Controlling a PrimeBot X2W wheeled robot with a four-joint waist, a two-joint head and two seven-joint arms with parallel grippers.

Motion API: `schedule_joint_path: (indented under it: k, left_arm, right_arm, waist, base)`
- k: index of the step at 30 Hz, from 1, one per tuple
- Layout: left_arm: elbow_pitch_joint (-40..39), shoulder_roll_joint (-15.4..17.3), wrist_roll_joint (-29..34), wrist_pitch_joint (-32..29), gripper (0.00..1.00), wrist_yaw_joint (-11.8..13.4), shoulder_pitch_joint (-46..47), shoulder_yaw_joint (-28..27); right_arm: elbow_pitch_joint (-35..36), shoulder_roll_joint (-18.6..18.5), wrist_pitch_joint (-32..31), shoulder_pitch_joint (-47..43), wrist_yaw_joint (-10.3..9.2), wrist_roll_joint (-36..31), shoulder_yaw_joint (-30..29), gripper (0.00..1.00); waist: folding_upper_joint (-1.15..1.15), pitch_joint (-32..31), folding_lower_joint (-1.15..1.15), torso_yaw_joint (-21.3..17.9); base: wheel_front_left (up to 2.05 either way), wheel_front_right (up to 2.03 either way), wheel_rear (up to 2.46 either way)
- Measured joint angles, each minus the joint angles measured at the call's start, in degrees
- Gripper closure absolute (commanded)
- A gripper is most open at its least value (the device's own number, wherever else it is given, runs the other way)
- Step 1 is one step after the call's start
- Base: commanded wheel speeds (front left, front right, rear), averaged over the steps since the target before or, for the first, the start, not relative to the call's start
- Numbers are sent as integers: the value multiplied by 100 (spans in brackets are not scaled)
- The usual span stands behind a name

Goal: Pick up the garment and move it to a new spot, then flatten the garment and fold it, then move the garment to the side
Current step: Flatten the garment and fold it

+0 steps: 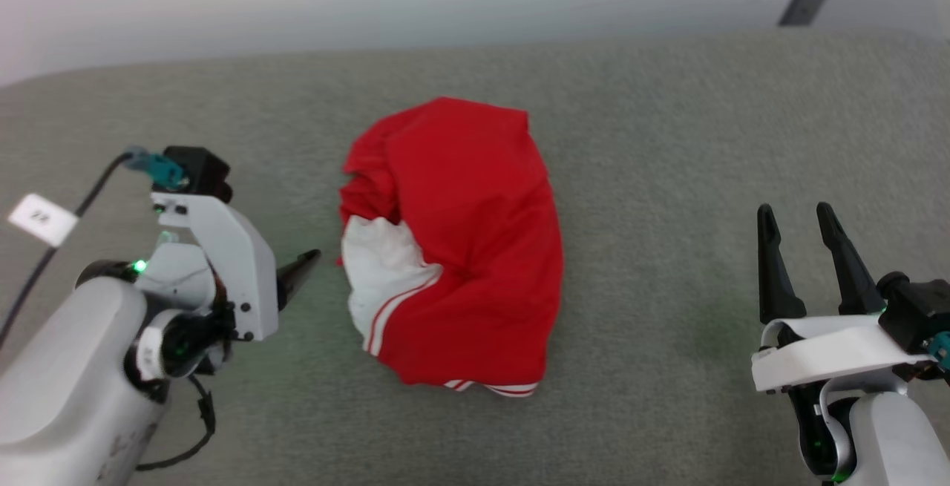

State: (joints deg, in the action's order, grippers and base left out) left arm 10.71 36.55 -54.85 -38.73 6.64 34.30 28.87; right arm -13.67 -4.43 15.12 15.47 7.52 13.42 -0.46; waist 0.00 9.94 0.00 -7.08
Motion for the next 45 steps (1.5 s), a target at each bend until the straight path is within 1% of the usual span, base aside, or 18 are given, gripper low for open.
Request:
schedule_joint_path:
  k: [6, 11, 14, 19, 20, 21, 22, 23, 27, 33, 38, 40, 45]
  left_arm:
    - [527, -144, 152, -168, 0, -84, 297, 244]
    - [893, -246, 147, -292, 0, -85, 377, 347]
    - [1045, -287, 204, -346, 0, -60, 461, 403]
    - [1240, -379, 140, -310, 0, -116, 545, 374]
    - [1270, -400, 137, -326, 18, -115, 564, 385]
    - [1289, -424, 126, -367, 58, -109, 581, 389]
    - [1298, -446, 109, -377, 85, -107, 600, 388]
    - [1314, -477, 79, -400, 100, -76, 613, 382]
    - [1301, -556, 45, -497, 100, -12, 631, 422]
    - [1174, -519, 16, -512, 100, 55, 636, 374]
    - [880, -279, -36, -519, 100, 197, 620, 200]
    - [734, -130, -71, -511, 100, 278, 559, 96]
    - [316, 267, -180, -456, 100, 566, 247, -212]
  right_arm:
    - [62, 68, 0, 47, 0, 0, 10, 0]
    - [82, 105, 0, 64, 0, 0, -10, 0]
    - [86, 115, 0, 66, 0, 0, -20, 0]
    - [86, 132, 0, 68, 0, -1, -19, 0]
    - [85, 132, 0, 69, 0, -1, -19, 0]
    - [83, 134, 0, 72, 0, -4, -20, 0]
    - [81, 135, 0, 74, 0, -12, -22, 0]
    - [80, 136, 0, 75, 0, -21, -26, 0]
    - [73, 138, 0, 77, 0, -34, -48, 0]
    - [37, 142, 0, 75, 0, -40, -68, 0]
    - [13, 144, 0, 53, 0, -41, -101, 0]
    - [1, 145, 0, 27, 0, -41, -108, 0]
    - [-25, 145, 0, 10, 0, -45, -118, 0]
  waist:
    - [0, 311, 0, -274]
    - [0, 503, 0, -466]
    - [0, 575, 0, -539]
    - [0, 627, 0, -567]
    - [0, 629, 0, -559]
    - [0, 628, 0, -550]
    - [0, 626, 0, -540]
    - [0, 624, 0, -530]
    - [0, 599, 0, -481]
    - [0, 514, 0, -392]
    - [0, 422, 0, -299]
    - [0, 381, 0, -255]
    - [0, 274, 0, -130]
  base:
    - [0, 0, 0]
    - [0, 0, 0]
    - [0, 0, 0]
    - [0, 0, 0]
    - [0, 0, 0]
    - [0, 0, 0]
    - [0, 0, 0]
    - [0, 0, 0]
    - [0, 0, 0]
    - [0, 0, 0]
    - [0, 0, 0]
    - [0, 0, 0]
    - [0, 0, 0]
